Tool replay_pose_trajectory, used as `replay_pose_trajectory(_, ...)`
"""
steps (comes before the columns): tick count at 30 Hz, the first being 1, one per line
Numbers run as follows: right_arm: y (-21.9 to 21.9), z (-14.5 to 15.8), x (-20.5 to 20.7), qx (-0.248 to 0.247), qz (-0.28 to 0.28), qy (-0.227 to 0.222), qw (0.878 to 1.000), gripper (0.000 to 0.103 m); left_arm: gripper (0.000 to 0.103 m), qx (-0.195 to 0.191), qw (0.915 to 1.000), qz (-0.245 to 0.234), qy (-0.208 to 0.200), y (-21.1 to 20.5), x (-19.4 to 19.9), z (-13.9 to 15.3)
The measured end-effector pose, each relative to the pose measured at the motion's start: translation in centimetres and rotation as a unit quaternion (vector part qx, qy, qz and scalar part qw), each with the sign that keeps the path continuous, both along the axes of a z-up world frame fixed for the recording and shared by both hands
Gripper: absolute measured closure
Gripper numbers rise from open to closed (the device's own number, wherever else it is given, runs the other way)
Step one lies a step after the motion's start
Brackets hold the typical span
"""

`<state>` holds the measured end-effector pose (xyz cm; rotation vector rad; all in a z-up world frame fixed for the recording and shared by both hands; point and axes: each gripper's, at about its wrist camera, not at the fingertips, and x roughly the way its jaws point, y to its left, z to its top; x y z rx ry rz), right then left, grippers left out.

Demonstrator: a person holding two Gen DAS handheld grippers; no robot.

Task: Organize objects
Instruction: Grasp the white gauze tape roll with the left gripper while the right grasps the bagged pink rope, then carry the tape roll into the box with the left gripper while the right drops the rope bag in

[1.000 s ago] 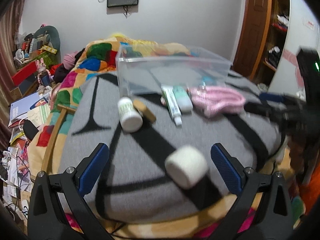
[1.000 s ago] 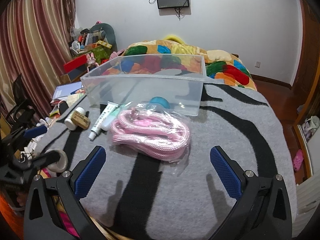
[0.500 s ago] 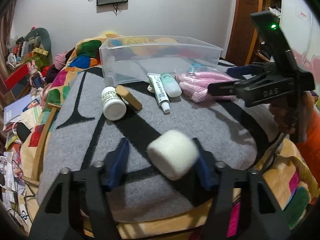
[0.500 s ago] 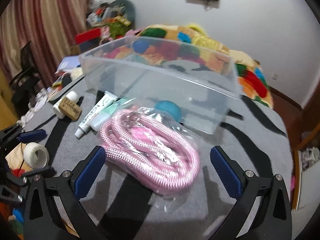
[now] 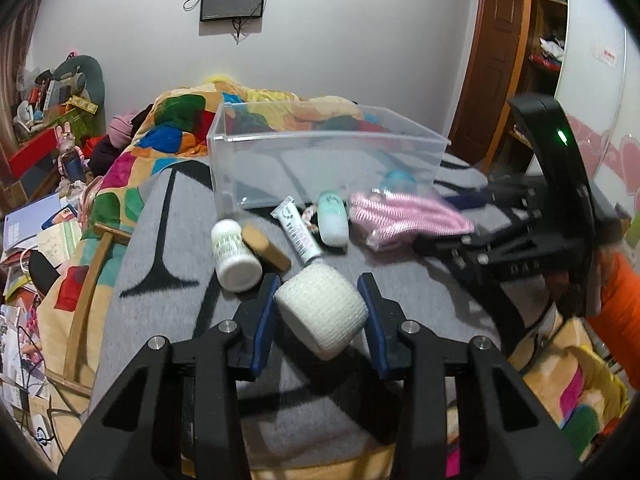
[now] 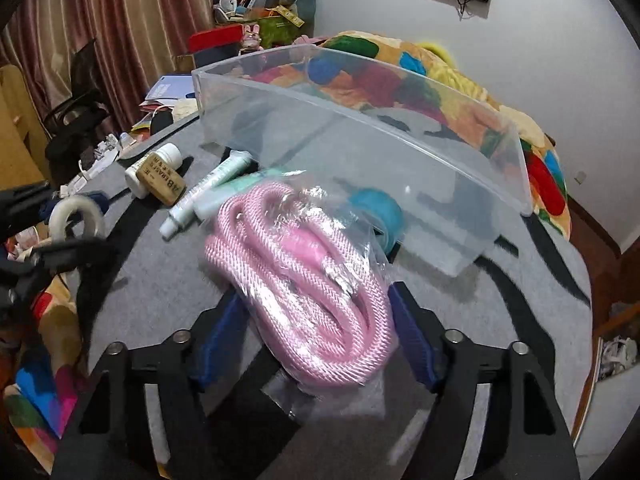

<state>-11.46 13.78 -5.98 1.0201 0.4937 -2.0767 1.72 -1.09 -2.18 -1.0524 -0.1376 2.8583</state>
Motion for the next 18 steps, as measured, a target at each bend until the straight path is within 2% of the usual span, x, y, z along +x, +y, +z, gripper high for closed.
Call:
replay_pose_trajectory(2, 0.3, 0.2, 0.5, -0.005, -0.001, 0.002, 1.0, 0.047, 0.064, 0.007, 1.0, 0.006, 0.004, -0.3, -0.4, 0.4)
replay_pose_trajectory(8, 1.5, 0.8, 2.7, -0.041, -0.014, 0.004, 0.999, 0.057, 0.064, 0.008, 0.9997, 0.017, 0.013, -0.7, -1.0, 1.3)
replay_pose_trajectory(18, 2.9, 5.1, 4.0, -0.11, -0.047, 0.058, 0.991, 0.063, 0.064, -0.004, 0.9982, 0.023, 0.055, -1.1, -2.5, 4.4)
